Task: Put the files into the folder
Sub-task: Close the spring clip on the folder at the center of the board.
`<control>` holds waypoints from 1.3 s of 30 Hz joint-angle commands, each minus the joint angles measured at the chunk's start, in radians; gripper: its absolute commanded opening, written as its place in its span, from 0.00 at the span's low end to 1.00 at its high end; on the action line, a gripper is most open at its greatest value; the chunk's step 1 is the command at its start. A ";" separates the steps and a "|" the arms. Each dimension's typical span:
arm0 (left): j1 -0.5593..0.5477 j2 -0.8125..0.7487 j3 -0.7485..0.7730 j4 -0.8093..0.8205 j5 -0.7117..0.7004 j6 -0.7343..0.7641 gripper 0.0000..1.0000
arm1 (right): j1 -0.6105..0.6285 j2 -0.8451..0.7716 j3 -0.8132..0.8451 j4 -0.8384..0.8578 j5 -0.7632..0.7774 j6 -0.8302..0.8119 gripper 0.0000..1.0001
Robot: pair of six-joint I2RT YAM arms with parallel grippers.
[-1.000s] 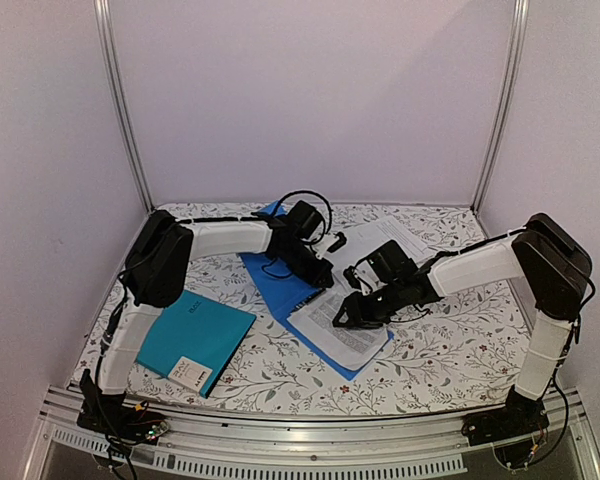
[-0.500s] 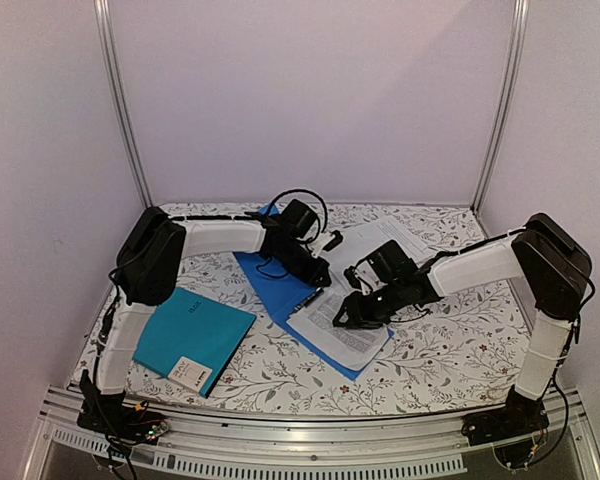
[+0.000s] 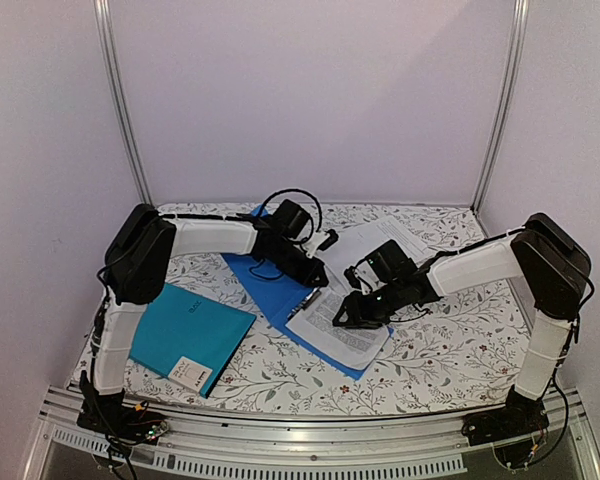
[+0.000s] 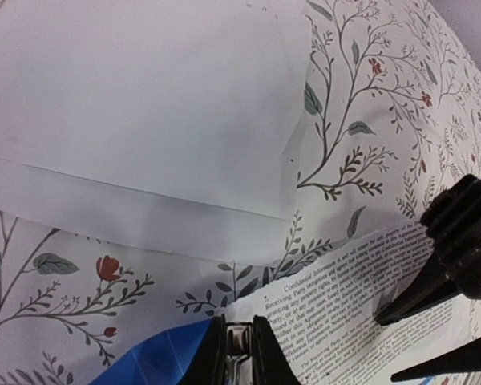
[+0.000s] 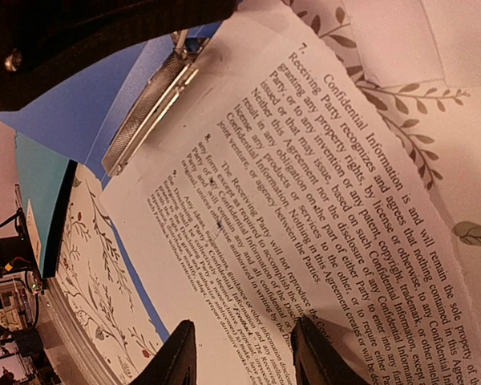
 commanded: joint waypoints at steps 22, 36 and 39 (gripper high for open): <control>0.019 -0.067 -0.074 0.069 0.213 0.032 0.18 | 0.000 0.073 -0.010 -0.099 0.068 0.007 0.42; 0.036 -0.109 -0.110 0.023 0.256 0.080 0.18 | -0.001 0.075 -0.008 -0.109 0.073 0.005 0.41; 0.037 -0.116 -0.121 0.005 0.247 0.108 0.18 | -0.001 0.074 -0.005 -0.111 0.074 0.004 0.41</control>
